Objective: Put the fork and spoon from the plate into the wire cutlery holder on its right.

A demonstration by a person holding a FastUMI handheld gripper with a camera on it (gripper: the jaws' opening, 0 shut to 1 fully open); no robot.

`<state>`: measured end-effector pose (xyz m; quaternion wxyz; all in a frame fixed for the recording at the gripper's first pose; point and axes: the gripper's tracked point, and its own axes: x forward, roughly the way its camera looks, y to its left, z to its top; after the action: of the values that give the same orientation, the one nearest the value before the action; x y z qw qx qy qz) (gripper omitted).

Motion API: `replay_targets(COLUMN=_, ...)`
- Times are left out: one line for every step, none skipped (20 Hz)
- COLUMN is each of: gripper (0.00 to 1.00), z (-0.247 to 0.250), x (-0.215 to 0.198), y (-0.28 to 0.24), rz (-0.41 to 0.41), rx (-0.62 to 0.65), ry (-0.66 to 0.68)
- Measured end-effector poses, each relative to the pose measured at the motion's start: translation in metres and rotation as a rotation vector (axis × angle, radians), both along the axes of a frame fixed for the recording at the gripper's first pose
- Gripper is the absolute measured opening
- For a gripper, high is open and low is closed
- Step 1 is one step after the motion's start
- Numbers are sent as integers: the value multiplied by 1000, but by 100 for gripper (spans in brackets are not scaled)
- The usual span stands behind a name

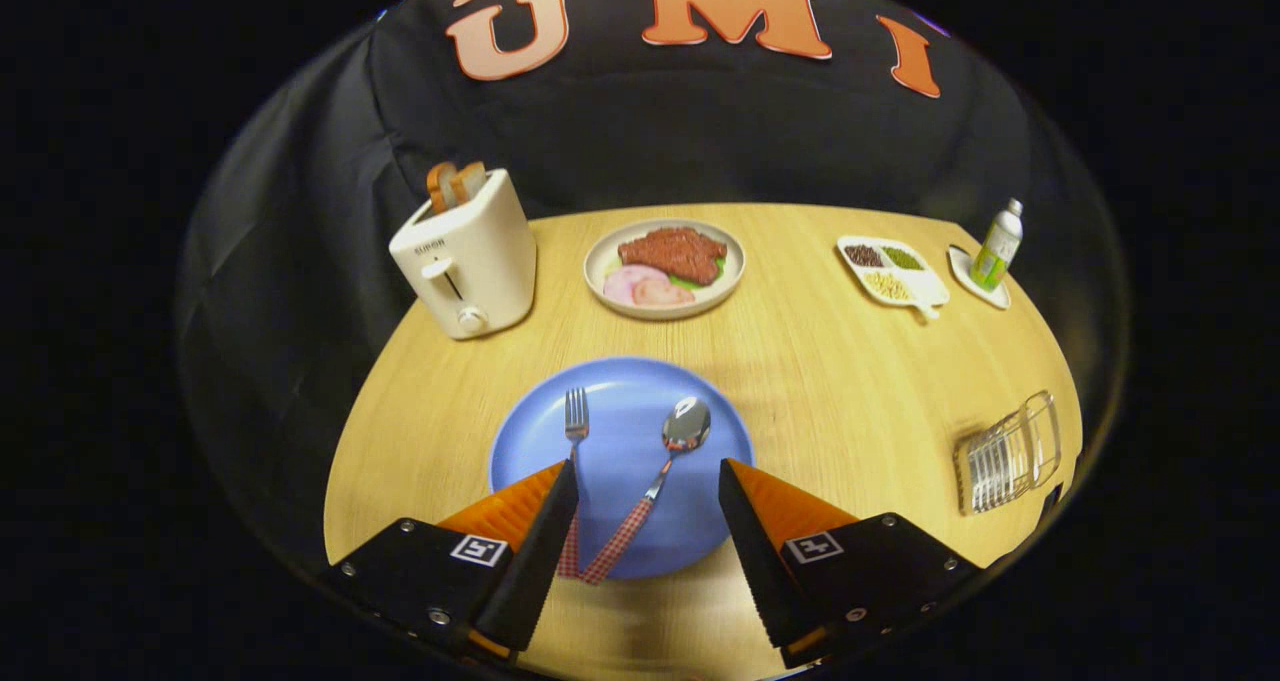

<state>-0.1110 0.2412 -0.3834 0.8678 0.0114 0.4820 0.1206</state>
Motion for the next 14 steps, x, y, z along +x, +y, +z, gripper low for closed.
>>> replay_targets(gripper=83, z=-8, x=-4, y=2, rz=-5, rx=-9, ry=13)
replay_targets(gripper=77, z=-14, x=-6, y=2, rz=-11, rx=-23, ry=15)
replay_targets(gripper=75, z=-19, x=-9, y=2, rz=-12, rx=-34, ry=21)
replay_targets(gripper=71, z=-26, x=-12, y=4, rz=-12, rx=-44, ry=32)
replay_targets(gripper=69, z=-32, x=-15, y=5, rz=-13, rx=-54, ry=42)
replay_targets(gripper=62, z=-36, x=-16, y=4, rz=-17, rx=-68, ry=42)
replay_targets(gripper=59, z=-40, x=-17, y=1, rz=-21, rx=-82, ry=46)
replay_targets(gripper=53, z=-44, x=-17, y=0, rz=-27, rx=-82, ry=54)
replay_targets(gripper=47, z=-49, x=-20, y=0, rz=-34, rx=-83, ry=68)
replay_targets(gripper=41, z=-53, x=-23, y=-2, rz=-40, rx=-84, ry=84)
replay_targets(gripper=36, z=-55, x=-26, y=-4, rz=-44, rx=-85, ry=106)
replay_targets(gripper=30, z=-58, x=-25, y=-3, rz=-44, rx=-86, ry=106)
replay_targets(gripper=27, z=-58, x=-23, y=-5, rz=-45, rx=-93, ry=101)
replay_targets(gripper=23, z=-57, x=-21, y=-7, rz=-46, rx=-98, ry=97)
